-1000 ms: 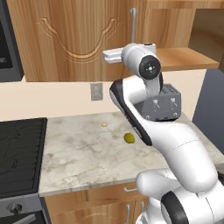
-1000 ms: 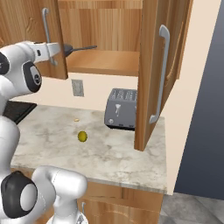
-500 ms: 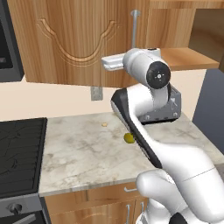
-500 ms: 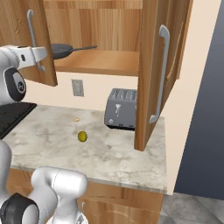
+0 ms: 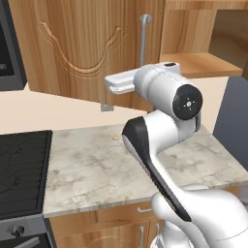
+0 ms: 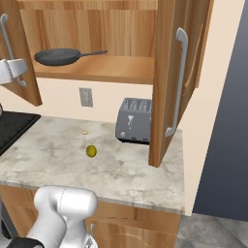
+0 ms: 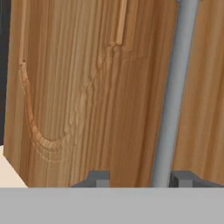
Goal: Pick the pan from the cabinet and place it on the stove. Then turn on the stove burner for the pan.
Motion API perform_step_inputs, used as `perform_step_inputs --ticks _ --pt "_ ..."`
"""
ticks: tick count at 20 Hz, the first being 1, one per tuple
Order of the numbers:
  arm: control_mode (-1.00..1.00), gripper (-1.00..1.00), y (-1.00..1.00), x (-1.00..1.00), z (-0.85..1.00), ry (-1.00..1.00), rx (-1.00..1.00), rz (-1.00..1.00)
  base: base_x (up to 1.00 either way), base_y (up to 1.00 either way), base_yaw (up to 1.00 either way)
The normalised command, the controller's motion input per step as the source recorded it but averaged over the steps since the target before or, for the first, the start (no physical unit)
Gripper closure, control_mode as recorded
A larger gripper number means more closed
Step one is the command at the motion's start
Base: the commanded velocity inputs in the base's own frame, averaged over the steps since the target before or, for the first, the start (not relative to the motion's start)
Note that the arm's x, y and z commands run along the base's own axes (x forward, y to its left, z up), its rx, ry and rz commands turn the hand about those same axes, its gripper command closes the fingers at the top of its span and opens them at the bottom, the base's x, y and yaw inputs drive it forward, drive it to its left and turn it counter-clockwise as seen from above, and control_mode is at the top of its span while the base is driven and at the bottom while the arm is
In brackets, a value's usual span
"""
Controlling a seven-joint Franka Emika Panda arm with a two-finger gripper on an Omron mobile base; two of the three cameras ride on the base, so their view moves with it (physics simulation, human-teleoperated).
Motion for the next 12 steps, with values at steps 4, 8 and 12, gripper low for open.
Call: perform_step_inputs --ticks 4,8,12 --pt "-1.0 -1.0 0.5 -0.58 0.0 0.0 0.02 0.08 0.0 0.0 0.0" --pt "-1.0 -1.0 -0.01 -0.65 0.0 0.0 0.13 0.0 0.0 0.0 0.0" --pt "-1.0 -1.0 -0.05 -0.85 0.01 0.0 0.15 0.0 0.0 0.0 0.0"
